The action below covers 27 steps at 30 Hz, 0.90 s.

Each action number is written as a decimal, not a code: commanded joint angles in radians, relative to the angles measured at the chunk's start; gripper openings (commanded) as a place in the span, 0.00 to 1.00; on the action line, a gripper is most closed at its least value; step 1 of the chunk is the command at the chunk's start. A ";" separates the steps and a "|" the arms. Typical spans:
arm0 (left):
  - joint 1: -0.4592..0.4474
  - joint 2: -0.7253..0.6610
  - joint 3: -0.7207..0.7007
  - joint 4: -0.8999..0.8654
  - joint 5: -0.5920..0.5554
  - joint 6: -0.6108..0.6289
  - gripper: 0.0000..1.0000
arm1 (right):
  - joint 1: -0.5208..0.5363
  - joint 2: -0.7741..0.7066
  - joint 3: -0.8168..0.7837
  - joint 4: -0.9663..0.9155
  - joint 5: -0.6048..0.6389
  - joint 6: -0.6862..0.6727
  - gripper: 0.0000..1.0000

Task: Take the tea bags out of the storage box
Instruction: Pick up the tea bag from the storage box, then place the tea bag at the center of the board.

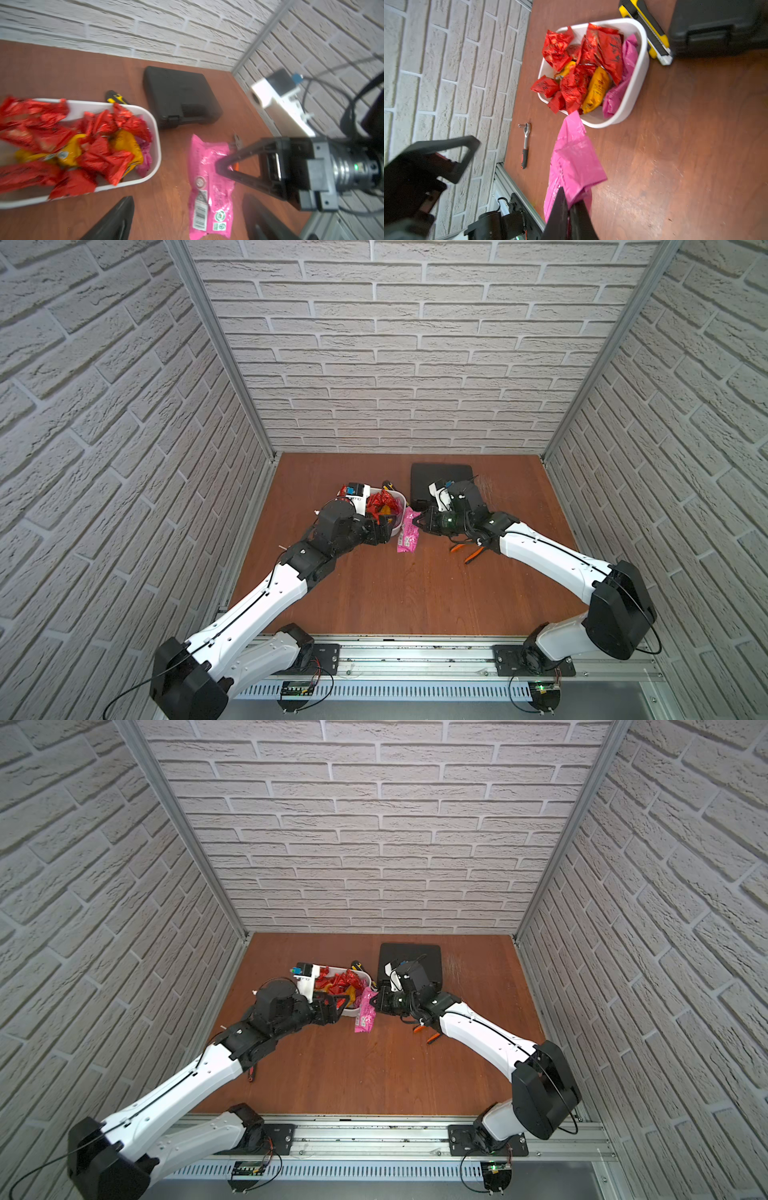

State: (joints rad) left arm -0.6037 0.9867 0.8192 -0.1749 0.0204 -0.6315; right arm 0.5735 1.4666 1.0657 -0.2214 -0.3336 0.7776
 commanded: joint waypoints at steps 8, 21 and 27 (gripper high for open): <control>0.219 -0.109 -0.095 -0.275 -0.174 -0.341 0.83 | 0.009 0.118 -0.065 0.001 -0.039 -0.080 0.05; 0.275 -0.076 -0.114 -0.261 -0.093 -0.359 0.82 | 0.006 0.298 0.022 -0.102 0.048 -0.197 0.18; 0.282 -0.070 -0.108 -0.253 -0.092 -0.359 0.82 | 0.006 0.225 0.069 -0.208 0.126 -0.257 0.51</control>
State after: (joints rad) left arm -0.3309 0.9100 0.7109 -0.4488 -0.0811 -0.9894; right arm 0.5735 1.7554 1.0931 -0.3580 -0.2684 0.5789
